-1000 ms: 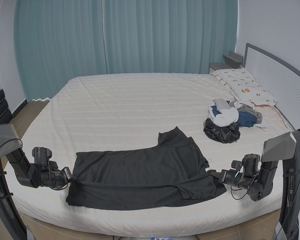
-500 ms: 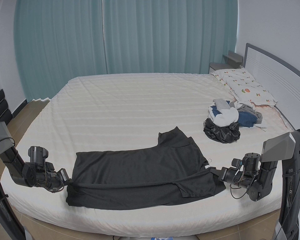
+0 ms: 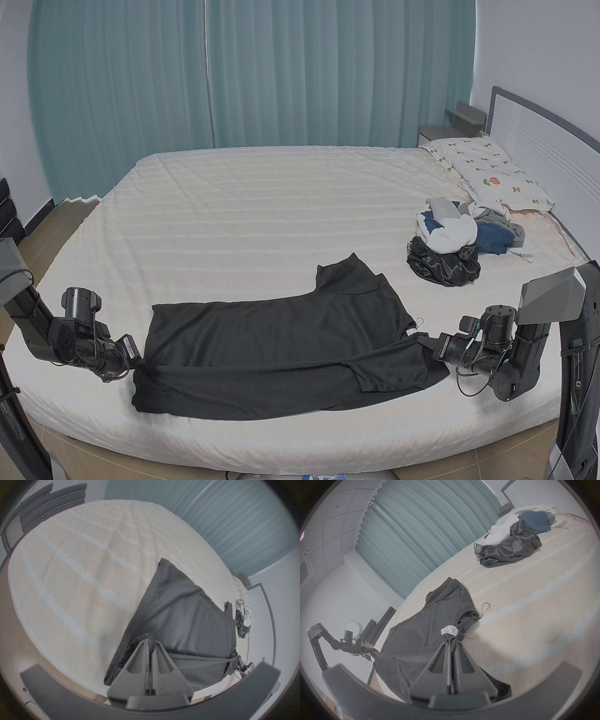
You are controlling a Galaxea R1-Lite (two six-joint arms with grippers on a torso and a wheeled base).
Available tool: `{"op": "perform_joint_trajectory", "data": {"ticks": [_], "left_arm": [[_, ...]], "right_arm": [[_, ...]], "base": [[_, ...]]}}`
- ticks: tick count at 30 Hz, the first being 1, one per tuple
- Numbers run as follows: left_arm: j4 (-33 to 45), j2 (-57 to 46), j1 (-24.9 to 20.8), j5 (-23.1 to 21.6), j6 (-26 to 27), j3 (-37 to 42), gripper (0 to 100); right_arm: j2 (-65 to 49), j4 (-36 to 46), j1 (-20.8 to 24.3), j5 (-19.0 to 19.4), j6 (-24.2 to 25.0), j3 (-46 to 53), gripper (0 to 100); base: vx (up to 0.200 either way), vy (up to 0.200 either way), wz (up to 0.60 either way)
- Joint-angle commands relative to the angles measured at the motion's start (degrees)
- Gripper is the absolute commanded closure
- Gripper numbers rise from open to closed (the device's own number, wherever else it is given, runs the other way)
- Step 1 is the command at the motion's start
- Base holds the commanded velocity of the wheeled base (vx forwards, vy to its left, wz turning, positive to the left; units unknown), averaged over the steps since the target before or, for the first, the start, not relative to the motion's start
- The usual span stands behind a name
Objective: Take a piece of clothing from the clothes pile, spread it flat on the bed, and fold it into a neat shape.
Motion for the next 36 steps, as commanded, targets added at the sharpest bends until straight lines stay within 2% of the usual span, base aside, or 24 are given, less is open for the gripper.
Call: {"op": "perform_joint_trajectory", "data": {"ticks": [1, 8, 9, 10, 15, 17, 19, 20, 22, 24, 25, 27, 30, 36], "left_arm": [[-0.1, 3.3, -0.2, 0.1, -0.1, -1.0, 100], [-0.5, 4.6, -0.3, 0.1, -0.6, -1.6, 100], [-0.5, 4.8, -0.4, 0.1, -0.6, -1.7, 100], [-0.5, 4.9, -0.6, 0.1, -0.6, -1.7, 0], [-0.4, 4.8, -0.8, 0.1, -0.8, -1.7, 0], [-0.3, 4.9, -0.8, 0.1, -1.0, -1.6, 0], [-0.3, 4.9, -0.8, 0.1, -1.0, -1.3, 0], [-0.3, 4.7, -0.7, 0.1, -1.0, -1.2, 0], [-0.3, 4.5, -0.5, 0.0, -1.2, -1.2, 0], [-0.3, 4.2, -0.5, -0.1, -1.5, -1.1, 0], [-0.4, 4.2, -0.6, -0.2, -3.3, -1.0, 0], [-0.4, 4.2, -0.7, -0.4, -4.8, -1.0, 0], [-0.4, 4.2, -0.7, -0.6, -5.2, -1.2, 0], [-0.4, 4.0, -0.7, -0.6, -5.1, -1.1, 0]], "right_arm": [[1.1, -0.1, 0.3, 0.1, 0.1, -0.9, 100], [1.1, -0.1, 0.3, 0.1, 0.1, -1.1, 100], [1.1, -0.1, 0.3, 0.1, 0.1, -1.1, 0], [1.1, -0.1, 0.3, 0.1, 0.1, -1.1, 0], [0.7, -0.5, 0.3, 0.1, 1.1, -0.8, 0], [0.0, -3.3, 0.0, 0.1, 4.7, 0.2, 0], [-0.7, -3.7, -0.1, 0.0, 7.2, 0.7, 0], [-1.9, -3.7, -0.5, 0.0, 10.4, 1.6, 0], [-3.2, -3.7, -1.1, 0.0, 13.7, 2.5, 0], [-3.7, -3.7, -1.4, 0.0, 15.4, 2.6, 0], [-5.0, -3.7, -1.9, 0.0, 18.2, 3.0, 0], [-5.8, -3.7, -2.5, 0.1, 20.5, 3.6, 0], [-6.0, -3.7, -2.6, 0.1, 22.0, 3.8, 0], [-5.9, -3.7, -3.0, -0.3, 21.9, 3.8, 0]], "base": [[0.000, 0.000, 0.00], [0.000, 0.000, 0.00], [0.000, 0.000, 0.00], [0.000, 0.000, 0.00], [0.000, 0.000, 0.00], [0.000, 0.000, 0.00], [0.000, 0.000, 0.00], [0.000, 0.000, 0.00], [0.000, 0.000, 0.00], [0.000, 0.000, 0.00], [0.000, 0.000, 0.00], [0.000, 0.000, 0.00], [0.067, 0.000, 0.00], [0.167, 0.000, 0.00]]}}
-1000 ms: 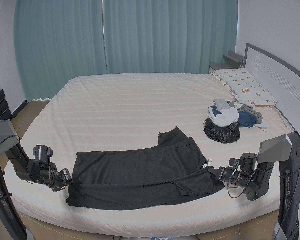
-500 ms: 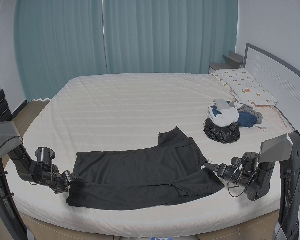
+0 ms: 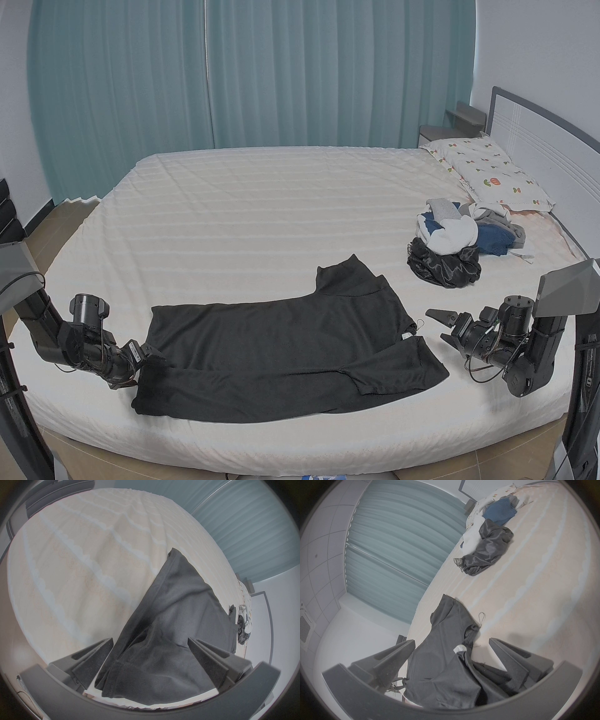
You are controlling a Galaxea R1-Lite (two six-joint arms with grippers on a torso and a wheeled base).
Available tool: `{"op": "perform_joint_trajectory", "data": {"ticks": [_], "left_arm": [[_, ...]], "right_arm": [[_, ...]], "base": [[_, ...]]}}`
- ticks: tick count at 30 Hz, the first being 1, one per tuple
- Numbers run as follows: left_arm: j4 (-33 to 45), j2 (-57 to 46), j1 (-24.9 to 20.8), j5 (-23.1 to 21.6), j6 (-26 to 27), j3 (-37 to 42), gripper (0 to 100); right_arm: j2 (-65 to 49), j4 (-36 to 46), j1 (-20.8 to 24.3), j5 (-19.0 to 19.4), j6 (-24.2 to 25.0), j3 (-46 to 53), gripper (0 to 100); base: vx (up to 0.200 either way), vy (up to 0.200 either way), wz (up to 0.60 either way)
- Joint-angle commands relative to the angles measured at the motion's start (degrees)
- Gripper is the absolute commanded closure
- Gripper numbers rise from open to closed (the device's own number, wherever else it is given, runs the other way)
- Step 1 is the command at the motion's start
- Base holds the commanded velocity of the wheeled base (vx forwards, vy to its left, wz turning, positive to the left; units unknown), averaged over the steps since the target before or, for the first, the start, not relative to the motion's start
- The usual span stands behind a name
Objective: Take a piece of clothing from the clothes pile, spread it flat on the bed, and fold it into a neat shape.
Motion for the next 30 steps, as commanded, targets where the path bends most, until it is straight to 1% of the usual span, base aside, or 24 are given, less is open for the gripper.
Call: {"op": "perform_joint_trajectory", "data": {"ticks": [1, 4, 10, 16, 22, 30], "left_arm": [[-0.1, -0.4, 0.1, 0.0, -0.1, -0.3, 0], [-0.1, -0.9, 0.4, 0.0, -0.1, -0.7, 0], [-0.8, -2.3, 0.4, 0.1, -3.1, -1.8, 0], [-1.6, -3.9, 1.1, 0.1, -3.3, -2.1, 0], [-1.5, -3.3, 1.0, 0.7, -3.1, -8.7, 0], [-1.3, 7.2, 0.8, -0.2, -2.8, -22.0, 0]], "right_arm": [[-0.6, -0.7, -0.3, -0.2, -0.2, 0.1, 0], [-0.5, -0.7, -0.6, -0.2, -0.3, 0.1, 0], [-0.3, -0.7, -0.6, -0.1, -0.4, 0.1, 0], [-0.3, -0.7, -0.2, -0.2, -0.4, 0.4, 0], [-0.2, -0.7, 0.3, -0.2, -0.4, 1.0, 0], [0.4, -0.7, 0.6, -0.2, -0.4, 0.9, 0]], "base": [[0.000, 0.000, 0.00], [0.000, 0.000, 0.00], [0.000, 0.000, 0.00], [0.000, 0.000, 0.00], [0.000, 0.000, 0.00], [0.000, 0.000, 0.00]]}}
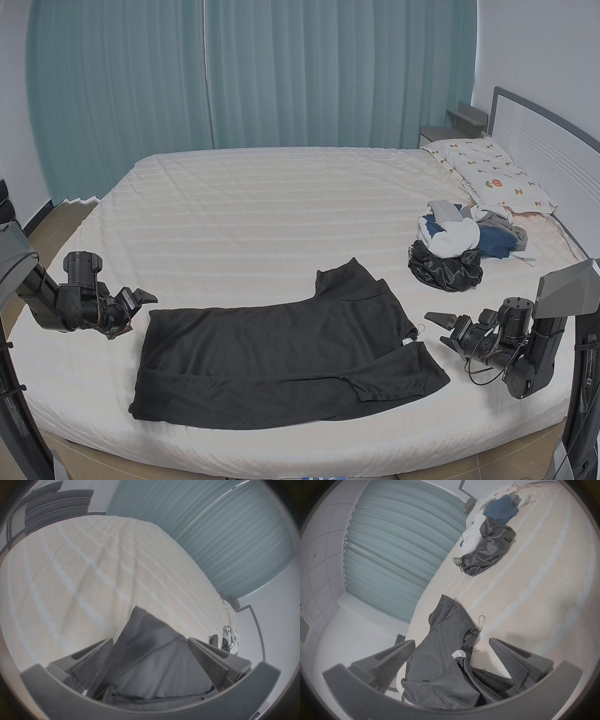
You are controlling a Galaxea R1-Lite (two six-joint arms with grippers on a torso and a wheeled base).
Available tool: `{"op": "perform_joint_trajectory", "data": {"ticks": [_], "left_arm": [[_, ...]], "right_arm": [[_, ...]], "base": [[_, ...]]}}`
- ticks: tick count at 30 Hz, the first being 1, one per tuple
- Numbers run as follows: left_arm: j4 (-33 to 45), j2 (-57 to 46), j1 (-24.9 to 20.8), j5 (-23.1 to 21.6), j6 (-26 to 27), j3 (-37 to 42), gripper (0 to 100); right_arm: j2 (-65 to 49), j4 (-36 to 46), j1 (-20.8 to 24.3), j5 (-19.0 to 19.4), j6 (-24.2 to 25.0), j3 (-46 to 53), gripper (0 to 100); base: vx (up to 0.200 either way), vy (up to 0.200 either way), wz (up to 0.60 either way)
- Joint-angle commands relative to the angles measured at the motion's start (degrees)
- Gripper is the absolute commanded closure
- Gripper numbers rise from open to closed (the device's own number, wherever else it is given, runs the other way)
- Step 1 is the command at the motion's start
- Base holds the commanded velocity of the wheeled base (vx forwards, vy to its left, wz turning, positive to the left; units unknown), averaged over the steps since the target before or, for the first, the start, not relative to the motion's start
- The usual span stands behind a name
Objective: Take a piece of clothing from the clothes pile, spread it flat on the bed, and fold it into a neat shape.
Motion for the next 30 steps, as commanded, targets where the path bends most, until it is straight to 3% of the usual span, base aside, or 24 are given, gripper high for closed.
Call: {"op": "perform_joint_trajectory", "data": {"ticks": [1, 9, 14, 30], "left_arm": [[-0.1, 8.8, -0.1, -0.7, 0.2, -9.1, 0], [-2.6, 17.4, -0.1, -1.6, 1.2, -17.5, 0], [-9.4, 19.9, -0.1, -1.7, 1.1, -17.5, 0], [-10.2, 20.3, -0.1, -3.1, 1.4, -16.5, 0]], "right_arm": [[0.6, -0.8, 0.3, 0.0, 0.0, 0.0, 0], [3.2, -0.8, 0.9, -0.1, -0.1, -0.5, 0], [4.3, -0.7, 1.0, -0.1, -0.4, -0.7, 0], [5.7, -0.7, 1.4, -0.1, -0.4, -1.8, 0]], "base": [[0.000, 0.000, 0.00], [0.000, 0.000, 0.00], [0.000, 0.000, 0.00], [0.000, 0.000, 0.00]]}}
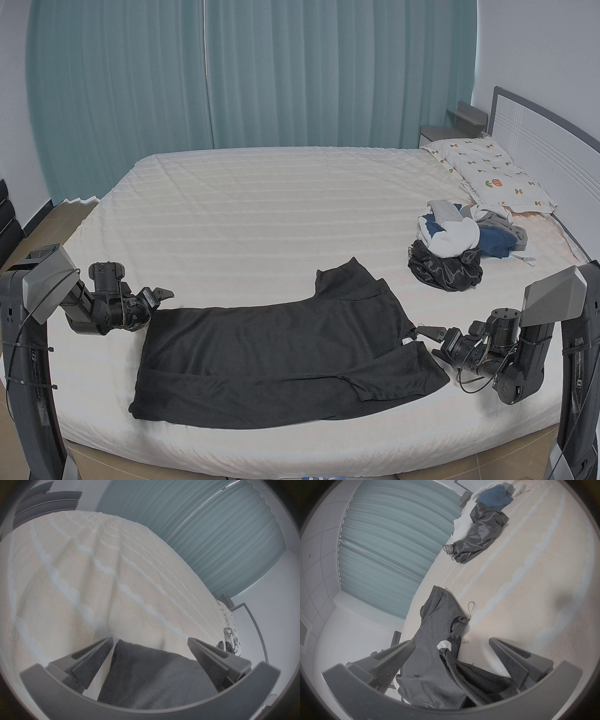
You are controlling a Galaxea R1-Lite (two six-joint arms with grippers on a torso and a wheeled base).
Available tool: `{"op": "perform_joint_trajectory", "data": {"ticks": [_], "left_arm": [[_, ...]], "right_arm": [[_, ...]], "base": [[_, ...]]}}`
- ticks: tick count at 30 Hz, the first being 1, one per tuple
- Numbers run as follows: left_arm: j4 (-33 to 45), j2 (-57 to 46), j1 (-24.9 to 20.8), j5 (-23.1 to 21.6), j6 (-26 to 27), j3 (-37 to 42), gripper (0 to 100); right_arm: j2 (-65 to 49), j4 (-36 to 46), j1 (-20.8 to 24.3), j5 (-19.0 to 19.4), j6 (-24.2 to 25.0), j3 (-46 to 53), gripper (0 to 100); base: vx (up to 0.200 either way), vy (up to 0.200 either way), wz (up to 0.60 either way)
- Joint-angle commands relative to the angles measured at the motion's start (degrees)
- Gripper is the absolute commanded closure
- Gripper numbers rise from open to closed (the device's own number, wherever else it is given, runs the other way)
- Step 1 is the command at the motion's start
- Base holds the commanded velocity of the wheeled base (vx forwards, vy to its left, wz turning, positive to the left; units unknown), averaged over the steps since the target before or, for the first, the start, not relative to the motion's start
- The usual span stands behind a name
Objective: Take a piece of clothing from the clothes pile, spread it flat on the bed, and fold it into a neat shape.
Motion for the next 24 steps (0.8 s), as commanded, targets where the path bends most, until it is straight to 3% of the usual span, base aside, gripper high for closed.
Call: {"op": "perform_joint_trajectory", "data": {"ticks": [1, 2, 3, 12, 16, 19, 20, 21, 22, 24], "left_arm": [[0.0, 0.3, 0.0, -0.1, 0.0, 0.1, 0], [0.0, 0.3, 0.0, 0.0, 0.0, 0.1, 0], [0.0, 0.4, 0.0, 0.0, 0.0, 0.1, 100], [-0.1, 0.4, 0.0, 0.1, -0.3, -0.3, 100], [-0.1, 0.1, 0.0, 0.1, -0.6, 0.1, 100], [0.0, 0.0, 0.3, 0.1, -1.1, 0.2, 100], [0.0, 0.0, 0.3, 0.1, -1.8, 0.2, 100], [0.0, 0.0, 0.3, 0.1, -1.8, 0.2, 100], [0.0, 0.0, 0.4, 0.0, -2.1, 0.2, 100], [0.0, -0.1, 0.4, 0.0, -2.1, 0.5, 100]], "right_arm": [[0.2, -0.7, 0.2, 0.0, 0.0, 0.0, 0], [0.2, -0.7, 0.2, 0.0, 0.0, 0.1, 0], [0.2, -0.7, 0.2, 0.0, 0.0, 0.1, 0], [-3.2, -0.2, 1.4, -1.6, -0.4, -2.4, 0], [-4.8, 4.8, 2.5, -1.6, -1.1, -7.3, 0], [-6.0, 12.7, 2.6, -1.6, -4.2, -13.3, 0], [-5.5, 17.5, 2.7, -1.9, -7.4, -17.0, 0], [-5.5, 17.5, 2.7, -1.9, -7.4, -17.0, 0], [-4.5, 21.6, 3.1, -3.5, -11.6, -20.8, 0], [-2.7, 26.1, 4.5, -6.7, -15.0, -25.9, 0]], "base": [[0.000, 0.000, 0.00], [0.000, 0.000, 0.00], [0.000, 0.000, 0.00], [0.000, 0.000, 0.00], [0.000, 0.000, 0.00], [0.000, 0.000, 0.00], [0.000, 0.000, 0.00], [0.000, 0.000, 0.00], [0.000, 0.000, 0.00], [0.000, 0.000, 0.00]]}}
